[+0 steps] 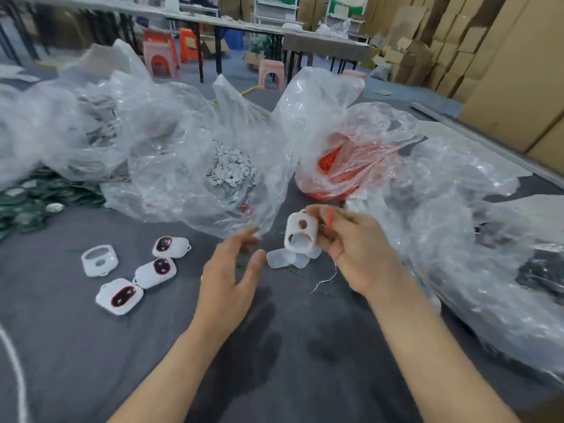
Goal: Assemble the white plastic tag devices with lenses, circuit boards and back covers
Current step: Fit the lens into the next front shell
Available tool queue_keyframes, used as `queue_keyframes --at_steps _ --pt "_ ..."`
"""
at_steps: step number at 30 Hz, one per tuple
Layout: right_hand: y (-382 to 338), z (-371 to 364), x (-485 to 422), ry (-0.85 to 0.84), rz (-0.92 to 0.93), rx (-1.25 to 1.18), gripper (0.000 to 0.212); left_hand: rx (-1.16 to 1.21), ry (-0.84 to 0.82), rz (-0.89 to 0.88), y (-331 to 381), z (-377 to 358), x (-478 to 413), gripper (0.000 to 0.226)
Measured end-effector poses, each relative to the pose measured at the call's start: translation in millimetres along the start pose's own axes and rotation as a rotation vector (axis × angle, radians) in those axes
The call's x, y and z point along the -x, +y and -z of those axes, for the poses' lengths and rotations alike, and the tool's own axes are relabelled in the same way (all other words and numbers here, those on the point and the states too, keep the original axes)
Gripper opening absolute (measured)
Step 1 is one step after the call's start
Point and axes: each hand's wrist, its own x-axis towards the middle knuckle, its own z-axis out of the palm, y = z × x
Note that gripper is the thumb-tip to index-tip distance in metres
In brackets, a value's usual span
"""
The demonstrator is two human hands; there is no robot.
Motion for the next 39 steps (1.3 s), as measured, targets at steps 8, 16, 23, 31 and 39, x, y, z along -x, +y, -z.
queue_keyframes --at_steps 8,16,23,31,39 --pt "65 -25 -11 0.007 -0.086 0.016 0.022 0.363 0.051 0.230 -5 7 -7 0.025" --pt "74 -19 -14 0.060 -0.121 -0.056 0.019 0.798 0.144 0.317 -2 9 -13 0.023" --pt "75 -20 -9 -0.029 -0.019 -0.014 0.019 0.838 0.115 0.324 -1 6 -14 0.023" --pt "84 -28 0 -0.053 0.229 0.242 0.034 1.071 -0.014 0.411 -2 5 -13 0.025" --pt "86 -26 2 0.038 0.617 0.688 0.029 1.044 -0.050 0.423 -1 3 -11 0.021"
